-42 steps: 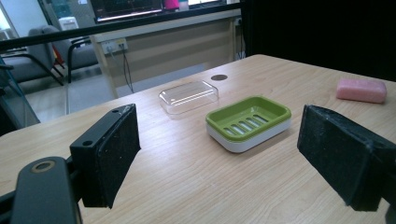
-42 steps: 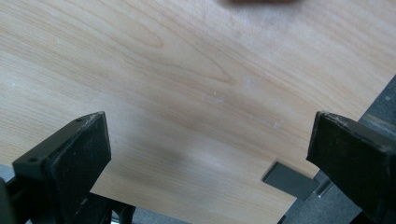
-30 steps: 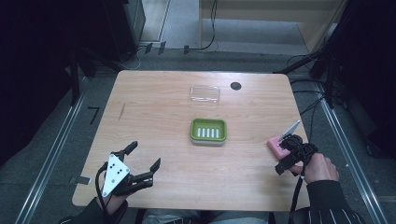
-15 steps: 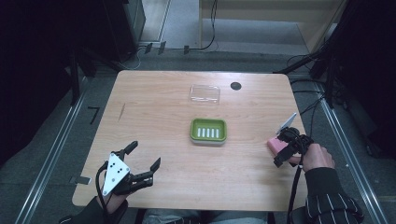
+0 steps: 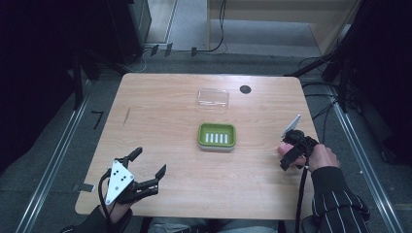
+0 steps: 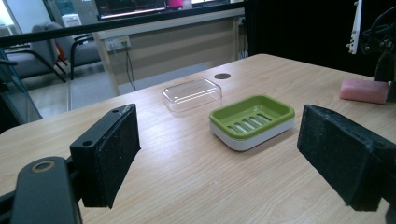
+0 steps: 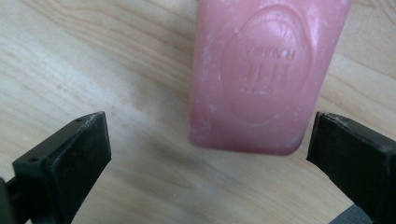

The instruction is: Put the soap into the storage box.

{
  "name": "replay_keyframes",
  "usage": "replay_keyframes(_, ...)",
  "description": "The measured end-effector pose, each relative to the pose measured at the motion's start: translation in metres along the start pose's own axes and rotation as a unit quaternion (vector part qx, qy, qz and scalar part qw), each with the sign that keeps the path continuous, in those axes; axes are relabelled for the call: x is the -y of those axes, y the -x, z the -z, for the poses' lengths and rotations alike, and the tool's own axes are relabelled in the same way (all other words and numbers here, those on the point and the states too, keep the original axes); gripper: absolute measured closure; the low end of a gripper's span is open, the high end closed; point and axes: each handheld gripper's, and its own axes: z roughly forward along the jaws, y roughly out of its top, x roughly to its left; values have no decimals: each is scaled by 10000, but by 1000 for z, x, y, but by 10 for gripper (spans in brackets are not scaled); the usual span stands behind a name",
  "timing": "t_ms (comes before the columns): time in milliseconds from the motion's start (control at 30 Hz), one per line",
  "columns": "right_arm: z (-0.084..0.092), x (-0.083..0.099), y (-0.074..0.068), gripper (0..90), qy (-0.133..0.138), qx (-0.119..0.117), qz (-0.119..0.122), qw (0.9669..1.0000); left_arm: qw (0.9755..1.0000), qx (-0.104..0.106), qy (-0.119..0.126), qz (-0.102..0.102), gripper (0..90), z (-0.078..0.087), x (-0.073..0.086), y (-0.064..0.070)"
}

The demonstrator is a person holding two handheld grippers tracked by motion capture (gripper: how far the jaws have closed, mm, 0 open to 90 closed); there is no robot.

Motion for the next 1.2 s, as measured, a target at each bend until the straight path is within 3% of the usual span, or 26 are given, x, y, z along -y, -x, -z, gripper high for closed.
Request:
replay_keyframes(533,-12,-12,2,9,-154,-86,-1,9998,10000,16,-1,-5,136,0,0,0)
replay_keyframes(767,-15,-11,5,103,-149,-93,-50,9998,10000,6,5,2,136,0,0,0)
replay_keyframes(1067,-13,-9,5,203,-78,83,-115,9999,10000,27,3,-21,136,0,0,0)
replay_keyframes(1200,-11,-7,6,296,-14,123,-125,9998,10000,17,1,-22,136,1,0,0)
